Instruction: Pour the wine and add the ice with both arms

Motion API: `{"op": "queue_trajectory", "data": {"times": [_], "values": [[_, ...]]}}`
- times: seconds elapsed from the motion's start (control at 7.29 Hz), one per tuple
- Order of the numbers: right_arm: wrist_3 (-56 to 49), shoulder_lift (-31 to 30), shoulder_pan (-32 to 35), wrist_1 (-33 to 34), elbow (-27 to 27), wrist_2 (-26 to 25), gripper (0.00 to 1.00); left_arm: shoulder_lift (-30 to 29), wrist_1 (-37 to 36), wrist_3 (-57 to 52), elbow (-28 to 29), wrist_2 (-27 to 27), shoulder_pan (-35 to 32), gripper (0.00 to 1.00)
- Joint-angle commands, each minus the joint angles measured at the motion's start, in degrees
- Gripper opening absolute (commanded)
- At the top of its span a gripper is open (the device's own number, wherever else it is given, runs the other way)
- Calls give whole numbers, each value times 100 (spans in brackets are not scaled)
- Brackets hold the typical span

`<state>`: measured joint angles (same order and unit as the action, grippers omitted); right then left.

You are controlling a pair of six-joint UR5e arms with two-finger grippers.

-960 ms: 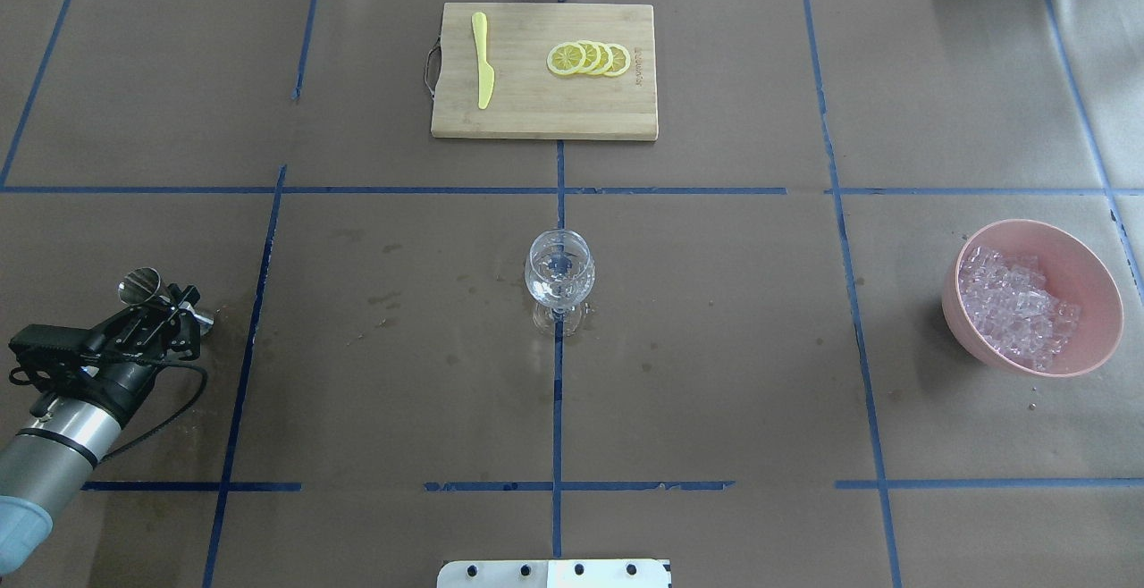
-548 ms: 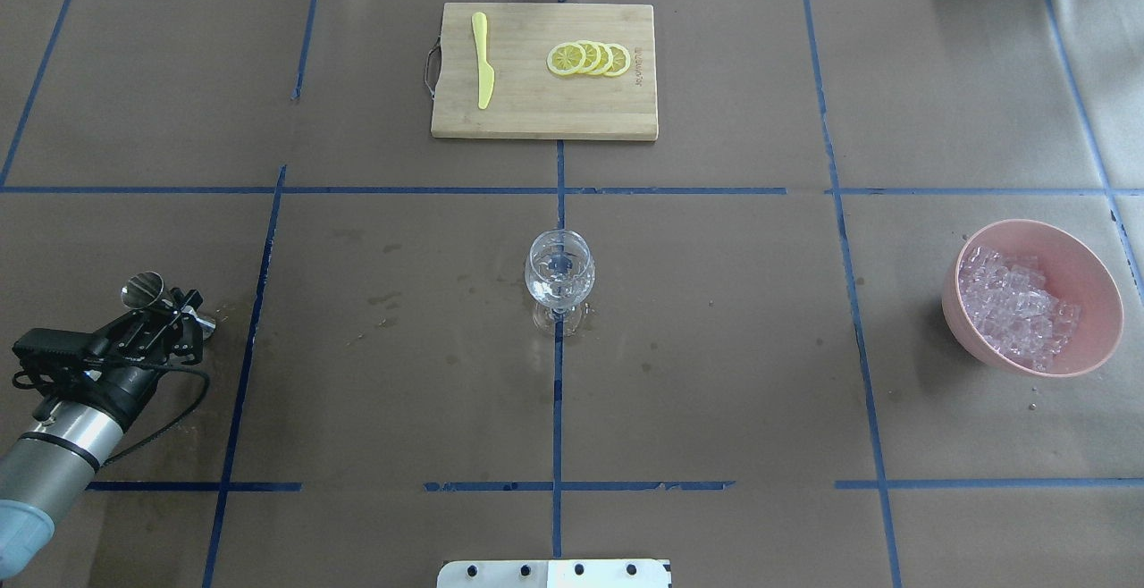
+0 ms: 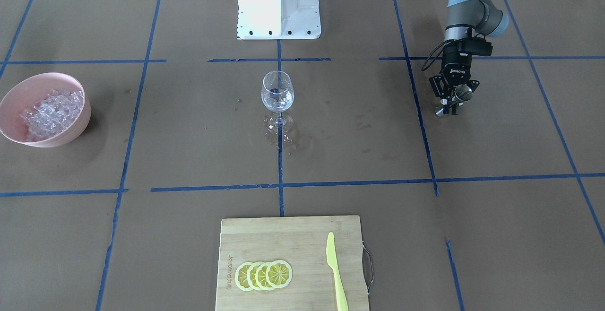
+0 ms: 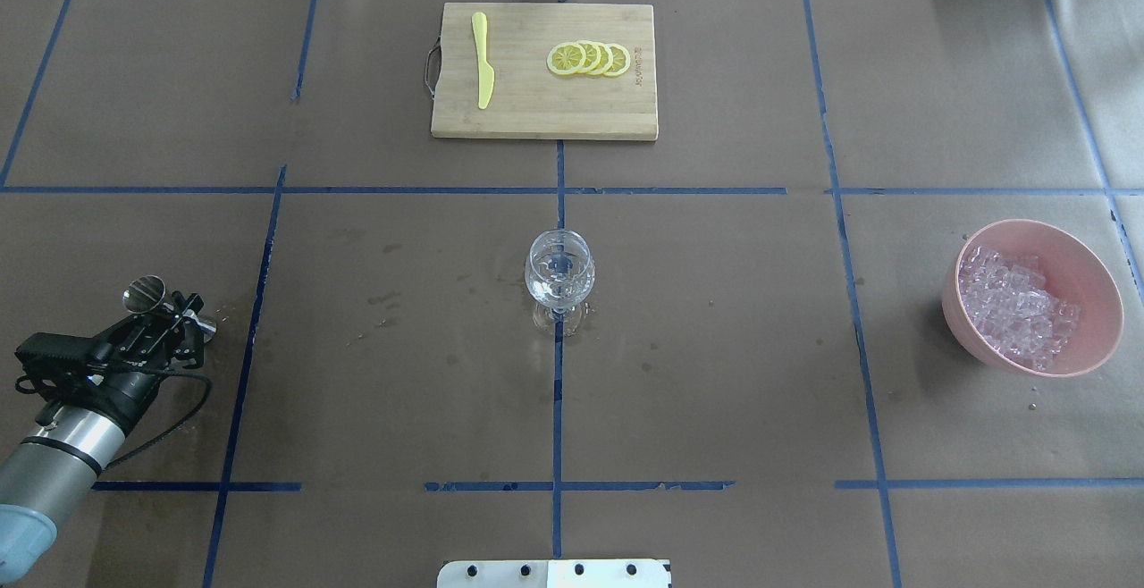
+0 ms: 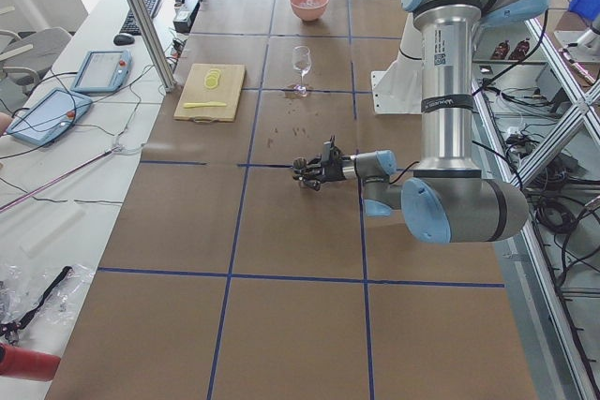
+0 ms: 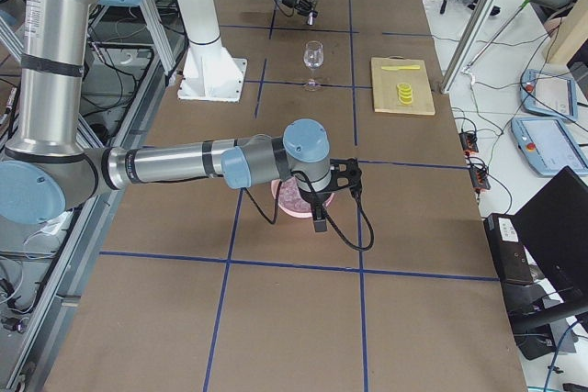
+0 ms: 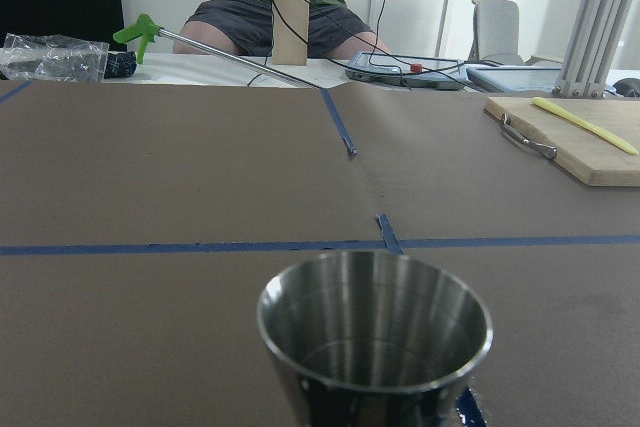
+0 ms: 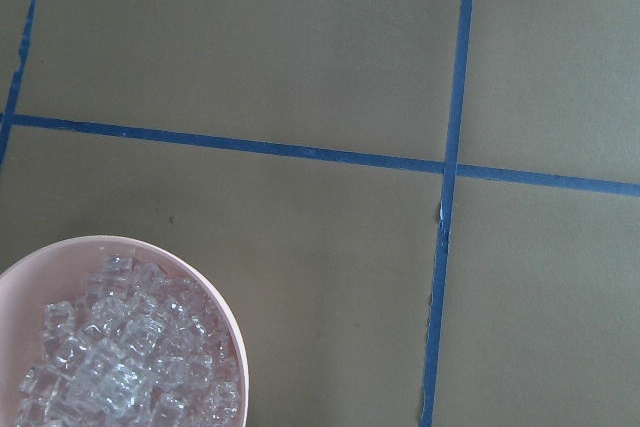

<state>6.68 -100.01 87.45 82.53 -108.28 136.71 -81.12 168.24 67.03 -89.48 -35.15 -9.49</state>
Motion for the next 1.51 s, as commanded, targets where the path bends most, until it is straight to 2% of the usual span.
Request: {"op": "queue_trajectory", "data": {"times": [0.0, 0.14, 0.69, 0.96, 1.37], "values": [[0, -1, 0, 0, 0, -4, 100, 0, -72, -32, 1, 16, 17, 42], [0, -1, 0, 0, 0, -4, 100, 0, -72, -32, -8, 16, 26, 59], [0, -1, 0, 0, 0, 5, 100, 26, -72, -84, -43, -27, 26, 83], [0, -1, 0, 0, 0, 5, 100, 201, -72, -93, -130, -482, 35, 84], [0, -1, 0, 0, -35, 5, 100, 649, -72, -85, -595, -1484, 35, 85]]}}
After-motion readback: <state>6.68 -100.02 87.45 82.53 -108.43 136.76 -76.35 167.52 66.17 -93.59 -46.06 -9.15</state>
